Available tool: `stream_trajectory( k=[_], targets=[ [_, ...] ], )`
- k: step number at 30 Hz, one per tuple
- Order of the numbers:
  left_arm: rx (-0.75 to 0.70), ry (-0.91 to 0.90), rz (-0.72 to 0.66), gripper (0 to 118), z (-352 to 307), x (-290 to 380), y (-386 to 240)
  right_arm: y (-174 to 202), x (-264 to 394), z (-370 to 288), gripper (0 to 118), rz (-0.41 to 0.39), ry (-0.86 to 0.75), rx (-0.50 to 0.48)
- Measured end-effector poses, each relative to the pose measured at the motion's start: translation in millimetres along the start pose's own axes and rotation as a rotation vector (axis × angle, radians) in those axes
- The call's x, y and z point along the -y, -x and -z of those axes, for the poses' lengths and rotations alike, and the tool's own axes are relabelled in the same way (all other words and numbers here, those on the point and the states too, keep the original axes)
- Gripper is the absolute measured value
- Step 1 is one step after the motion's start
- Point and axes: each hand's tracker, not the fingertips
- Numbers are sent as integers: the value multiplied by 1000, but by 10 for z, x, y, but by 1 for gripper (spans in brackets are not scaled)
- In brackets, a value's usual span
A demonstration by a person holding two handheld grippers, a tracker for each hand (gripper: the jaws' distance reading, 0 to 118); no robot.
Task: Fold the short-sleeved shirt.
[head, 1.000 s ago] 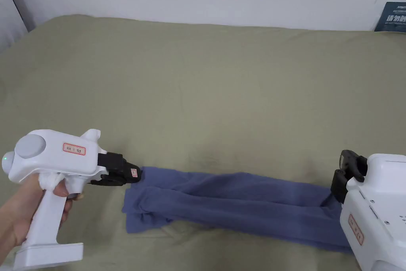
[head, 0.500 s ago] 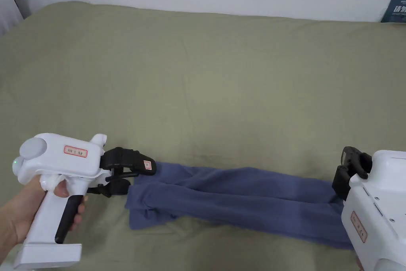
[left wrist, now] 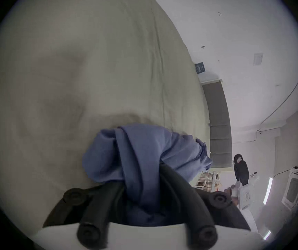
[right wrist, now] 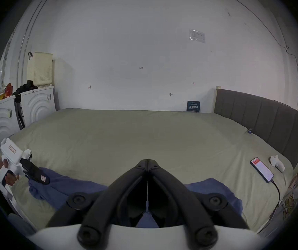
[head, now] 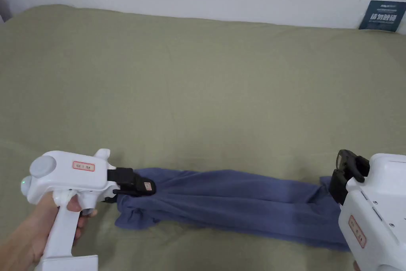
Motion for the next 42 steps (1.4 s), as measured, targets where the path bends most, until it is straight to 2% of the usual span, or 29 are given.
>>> stream_trajectory(
  k=[4, 11, 14, 15, 20, 25, 32, 33, 34, 35, 36, 37, 38, 42],
  targets=[
    [-13, -42, 4, 10, -312, 62, -94, -75, -31, -70, 1, 12, -16, 4],
    [-143, -121, 29, 10, -1091, 130, -225, -84, -48, -136, 1, 15, -36, -14],
    [-209, -148, 59, 10, -1214, 139, -432, -69, -28, -155, 1, 24, -35, -25],
    [-227, -120, 111, 10, -1193, 149, -531, -64, -20, -159, 1, 26, -33, -25],
    [-228, -106, 200, 10, -871, 190, -1123, -81, -15, -200, 1, 43, -28, -29],
    [-276, -40, 294, 10, -223, 273, -1657, -148, -30, -238, 1, 40, -29, -29],
    [-363, 24, 363, 11, 836, 445, -1968, -241, 22, -263, 1, 50, -15, -26],
    [-370, 27, 359, 29, 996, 458, -1959, -256, 34, -259, 1, 53, -10, -24],
    [-389, 46, 362, 64, 1172, 415, -1908, -276, 42, -260, 1, 59, -4, -25],
    [-371, 62, 361, 105, 1293, 416, -1868, -291, 48, -260, 1, 64, 0, -25],
    [-345, 155, 352, 118, 1439, 438, -1826, -304, 53, -256, 1, 67, 4, -20],
    [-324, 195, 347, 111, 1520, 468, -1797, -320, 53, -248, 1, 69, 8, -16],
    [-279, 137, 353, 105, 1461, 463, -1818, -337, 52, -242, 1, 73, 9, -14],
    [-210, 40, 360, 100, 1038, 503, -1879, -369, 45, -225, 1, 85, 15, -13]
  ],
)
